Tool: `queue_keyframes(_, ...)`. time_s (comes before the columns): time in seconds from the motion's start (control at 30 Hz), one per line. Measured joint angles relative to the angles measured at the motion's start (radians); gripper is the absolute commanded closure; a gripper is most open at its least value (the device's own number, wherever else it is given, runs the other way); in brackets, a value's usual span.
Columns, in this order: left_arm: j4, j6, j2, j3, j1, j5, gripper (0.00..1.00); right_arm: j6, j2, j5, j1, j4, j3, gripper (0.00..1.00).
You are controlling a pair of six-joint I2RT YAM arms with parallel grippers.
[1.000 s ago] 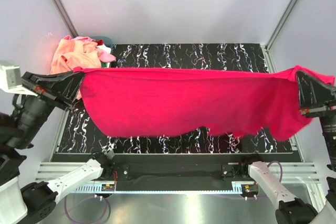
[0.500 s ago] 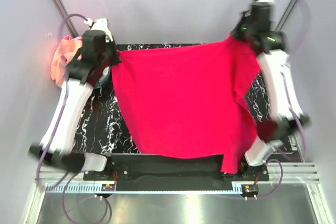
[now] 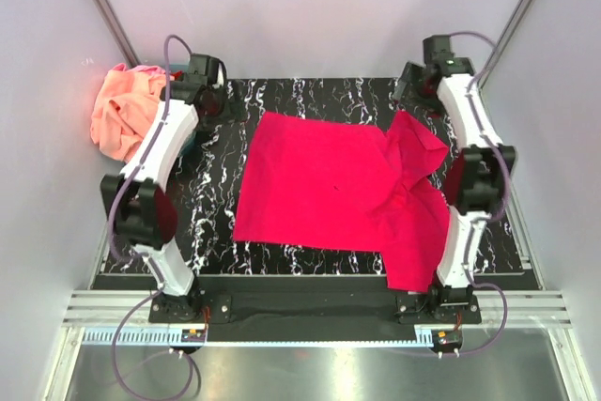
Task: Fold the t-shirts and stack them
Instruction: Flatten the tshirt out
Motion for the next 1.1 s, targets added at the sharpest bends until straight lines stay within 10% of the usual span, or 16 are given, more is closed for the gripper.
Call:
queue_keyframes(0.3,0.195,-0.058,-0.396,-0.477,-0.093,0.011,0.12,0.008,-0.451,-0.024,0.009,0.119,-0.353,0.08)
queue_keyframes(0.57,0.281,-0.114,-0.357,-0.749,-0.150,0.031,0.14,0.045,-0.221,-0.021,-0.106,0.084,-0.363,0.36)
queue_keyframes(1.1,0.284,-0.125,-0.414,-0.833,-0.164,0.018,0.17,0.107,0.011,-0.127,-0.207,0.106,-0.341,0.45)
